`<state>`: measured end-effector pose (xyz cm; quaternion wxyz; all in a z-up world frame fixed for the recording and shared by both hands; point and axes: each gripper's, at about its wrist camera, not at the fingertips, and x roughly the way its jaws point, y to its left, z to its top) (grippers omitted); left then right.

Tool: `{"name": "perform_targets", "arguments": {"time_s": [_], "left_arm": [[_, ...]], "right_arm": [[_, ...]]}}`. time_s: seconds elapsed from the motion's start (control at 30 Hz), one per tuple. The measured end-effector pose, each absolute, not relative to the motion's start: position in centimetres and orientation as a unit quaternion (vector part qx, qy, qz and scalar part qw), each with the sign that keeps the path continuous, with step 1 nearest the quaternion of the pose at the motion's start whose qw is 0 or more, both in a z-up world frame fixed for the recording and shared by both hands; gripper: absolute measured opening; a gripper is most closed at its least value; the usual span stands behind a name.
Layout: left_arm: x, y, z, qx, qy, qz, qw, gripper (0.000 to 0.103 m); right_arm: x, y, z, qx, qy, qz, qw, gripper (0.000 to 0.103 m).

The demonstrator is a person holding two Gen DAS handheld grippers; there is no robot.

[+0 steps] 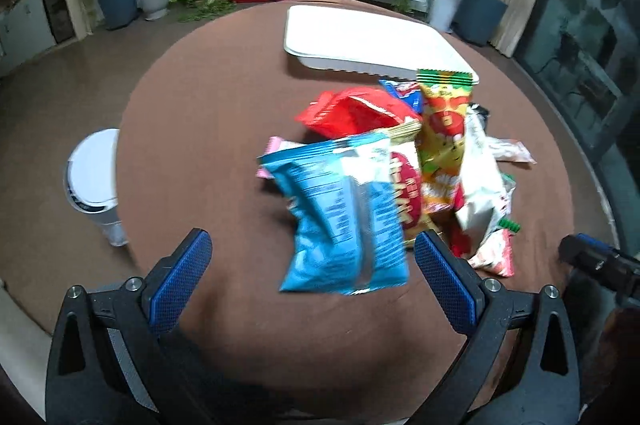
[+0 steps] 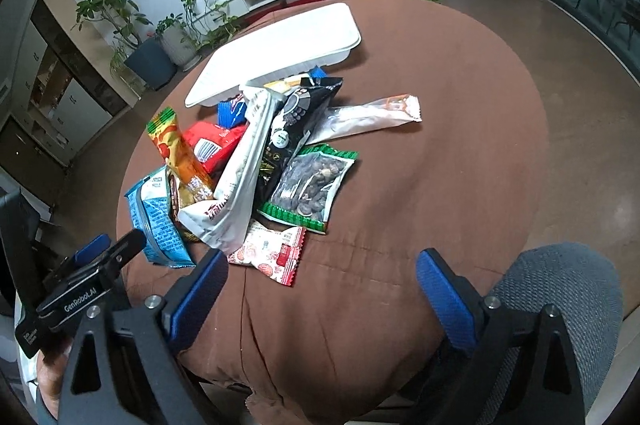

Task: Organize snacks
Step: 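Lower the left tool onto the blue chip bag while the right tool reaches the white long wrapper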

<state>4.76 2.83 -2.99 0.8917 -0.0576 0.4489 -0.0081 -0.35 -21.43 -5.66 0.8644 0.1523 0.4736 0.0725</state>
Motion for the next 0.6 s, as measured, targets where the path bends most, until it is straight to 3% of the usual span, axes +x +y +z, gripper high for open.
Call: {"name": "perform_targets", "arguments": {"time_s": [0.13, 0.3, 0.6], "left_arm": [[6.8, 2.0, -3.5, -0.061, 0.452, -0.015, 0.89, 0.099], [8.2, 2.4, -4.5, -0.09, 0.466, -0.043, 0.879, 0.079], [8.1, 3.2, -4.9, -0.133, 0.47, -0.039, 0.872, 0.079]], "right_arm": [[0.4, -21.7, -5.0, 0.137, 0.462, 0.092, 0.872, 0.098], [0.8, -22.2, -4.6, 0.15, 0.448, 0.102, 0.875, 0.098], [1.4, -22.9, -3.2, 0.211, 0.394, 0.129, 0.885, 0.102]]}}
